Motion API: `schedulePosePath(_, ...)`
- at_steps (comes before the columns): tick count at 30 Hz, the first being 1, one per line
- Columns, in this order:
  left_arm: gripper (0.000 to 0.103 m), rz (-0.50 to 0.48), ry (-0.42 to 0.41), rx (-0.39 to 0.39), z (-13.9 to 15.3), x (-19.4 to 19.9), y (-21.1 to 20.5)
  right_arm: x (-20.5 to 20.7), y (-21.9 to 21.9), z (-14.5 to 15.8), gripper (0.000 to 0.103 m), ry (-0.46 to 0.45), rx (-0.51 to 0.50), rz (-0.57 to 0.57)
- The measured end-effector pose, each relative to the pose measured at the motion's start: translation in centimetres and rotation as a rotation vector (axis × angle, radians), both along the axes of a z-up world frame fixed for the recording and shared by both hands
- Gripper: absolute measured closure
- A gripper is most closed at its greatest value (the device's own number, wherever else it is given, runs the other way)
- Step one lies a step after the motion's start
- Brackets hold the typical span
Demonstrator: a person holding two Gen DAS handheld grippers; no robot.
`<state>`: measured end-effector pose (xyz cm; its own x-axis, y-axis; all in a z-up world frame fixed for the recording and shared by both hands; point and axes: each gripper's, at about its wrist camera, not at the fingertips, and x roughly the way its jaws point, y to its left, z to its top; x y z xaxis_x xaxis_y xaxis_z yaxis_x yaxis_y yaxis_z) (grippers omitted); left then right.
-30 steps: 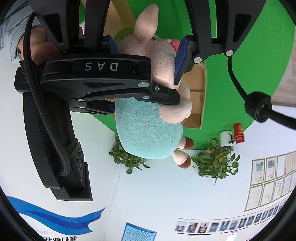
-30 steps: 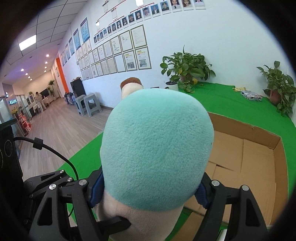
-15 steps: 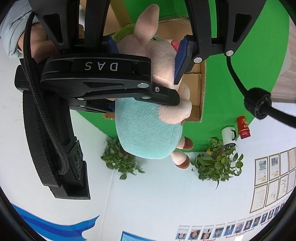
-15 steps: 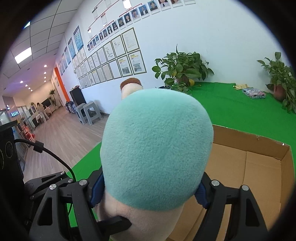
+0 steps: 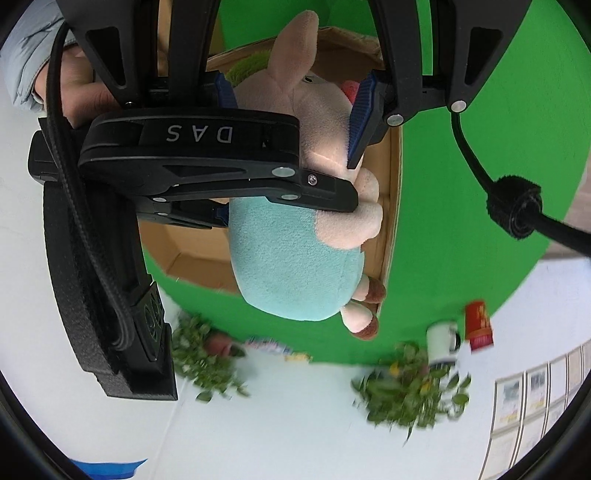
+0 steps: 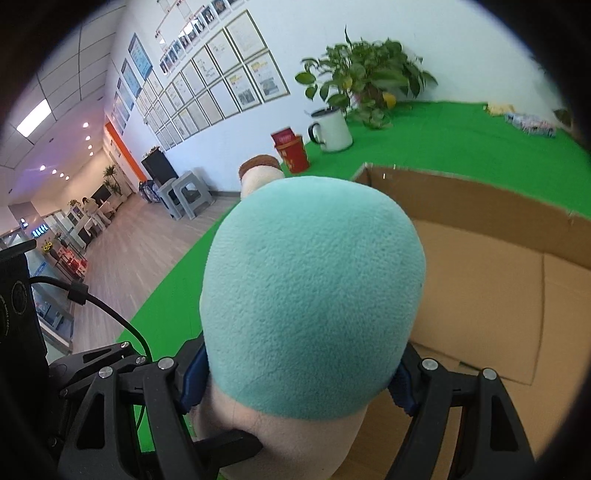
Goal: Organize objects
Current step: 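Carry the plush pig with the right gripper over the large cardboard box, then lower the plush pig into the box corner and open the right gripper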
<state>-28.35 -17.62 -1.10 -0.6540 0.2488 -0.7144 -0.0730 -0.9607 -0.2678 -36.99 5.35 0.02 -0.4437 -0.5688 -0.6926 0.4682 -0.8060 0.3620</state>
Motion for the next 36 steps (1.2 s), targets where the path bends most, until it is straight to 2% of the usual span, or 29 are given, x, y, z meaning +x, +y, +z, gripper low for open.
schedulePosePath(3, 0.054, 0.004, -0.08, 0.041, -2.6, 0.0, -0.3, -1.0, 0.0, -1.9, 0.026, -0.106, 0.026, 0.011)
schedulePosePath(6, 0.051, -0.006, -0.071, 0.029, -3.4, 0.5, -0.7, -0.4, -0.8, -1.6, 0.025, -0.101, 0.075, 0.058)
schedulePosePath(8, 0.047, -0.002, -0.069, 0.053, -3.9, 1.1, -1.2, -0.2, -1.4, -1.8, 0.024, -0.099, 0.105, 0.084)
schedulePosePath(11, 0.048, 0.011, -0.054, 0.069, -3.4, 2.3, -2.1, -0.4, -1.5, -2.1, 0.021, -0.111, 0.118, 0.088)
schedulePosePath(13, 0.051, 0.044, -0.032, 0.027, -2.7, 3.3, -2.8, -0.6, -1.2, -2.5, 0.021, -0.155, 0.097, 0.069)
schedulePosePath(16, 0.051, 0.05, -0.014, 0.044, -1.9, 4.7, -3.3, -1.2, -0.4, -3.0, 0.02, -0.222, 0.03, 0.052)
schedulePosePath(21, 0.051, 0.052, -0.007, 0.045, -1.1, 6.1, -2.9, -2.3, 1.5, -4.0, 0.02, -0.352, -0.169, 0.003)
schedulePosePath(23, 0.051, 0.047, 0.0, 0.046, -0.8, 6.5, -2.5, -2.9, 1.8, -4.9, 0.02, -0.406, -0.196, -0.023)
schedulePosePath(24, 0.051, 0.043, 0.002, 0.045, -0.7, 6.3, -2.4, -2.9, 1.7, -5.5, 0.018, -0.442, -0.176, -0.035)
schedulePosePath(27, 0.051, 0.019, 0.002, 0.042, -1.2, 4.9, -2.1, -2.1, 1.5, -4.8, 0.013, -0.401, -0.12, -0.033)
schedulePosePath(30, 0.051, 0.039, -0.029, 0.037, -2.2, 3.8, -2.2, -1.3, 1.7, -4.0, 0.012, -0.37, -0.088, -0.053)
schedulePosePath(36, 0.051, 0.052, -0.046, 0.048, -2.6, 3.2, -2.3, -0.2, 3.3, -3.4, 0.011, -0.342, -0.076, -0.093)
